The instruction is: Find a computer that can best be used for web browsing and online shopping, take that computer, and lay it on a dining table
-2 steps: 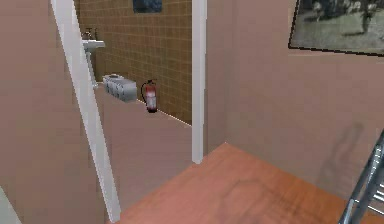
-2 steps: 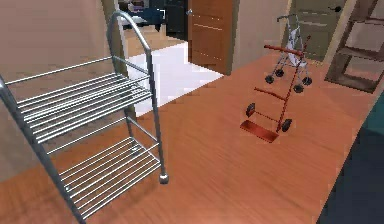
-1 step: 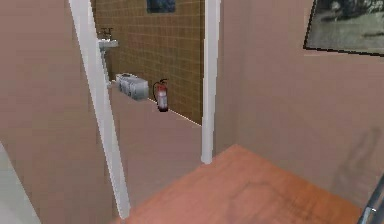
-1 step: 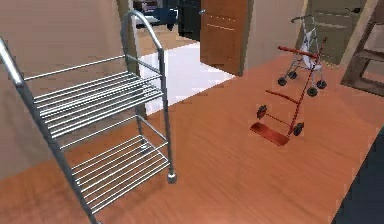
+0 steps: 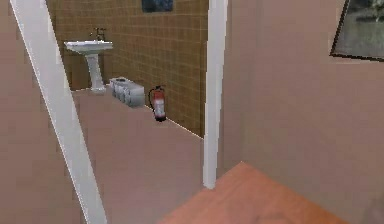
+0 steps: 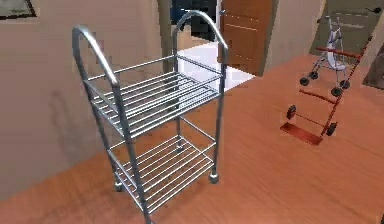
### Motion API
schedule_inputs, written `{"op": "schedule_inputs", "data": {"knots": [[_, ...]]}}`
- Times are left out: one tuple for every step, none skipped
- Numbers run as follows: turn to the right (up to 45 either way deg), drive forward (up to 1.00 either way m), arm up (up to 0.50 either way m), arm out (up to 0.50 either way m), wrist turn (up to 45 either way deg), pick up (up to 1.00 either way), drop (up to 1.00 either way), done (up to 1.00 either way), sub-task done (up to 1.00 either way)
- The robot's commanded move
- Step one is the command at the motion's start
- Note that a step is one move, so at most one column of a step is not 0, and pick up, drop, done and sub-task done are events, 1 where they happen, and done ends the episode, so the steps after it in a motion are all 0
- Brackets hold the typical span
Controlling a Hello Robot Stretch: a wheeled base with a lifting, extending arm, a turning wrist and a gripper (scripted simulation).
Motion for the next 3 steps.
{"op": "schedule_inputs", "data": {"knots": [[-45.0, 0.0, 0.0, 0.0, 0.0, 0.0, 0.0, 0.0, 0.0], [-45.0, 0.0, 0.0, 0.0, 0.0, 0.0, 0.0, 0.0, 0.0], [-33.0, 0.0, 0.0, 0.0, 0.0, 0.0, 0.0, 0.0, 0.0]]}}
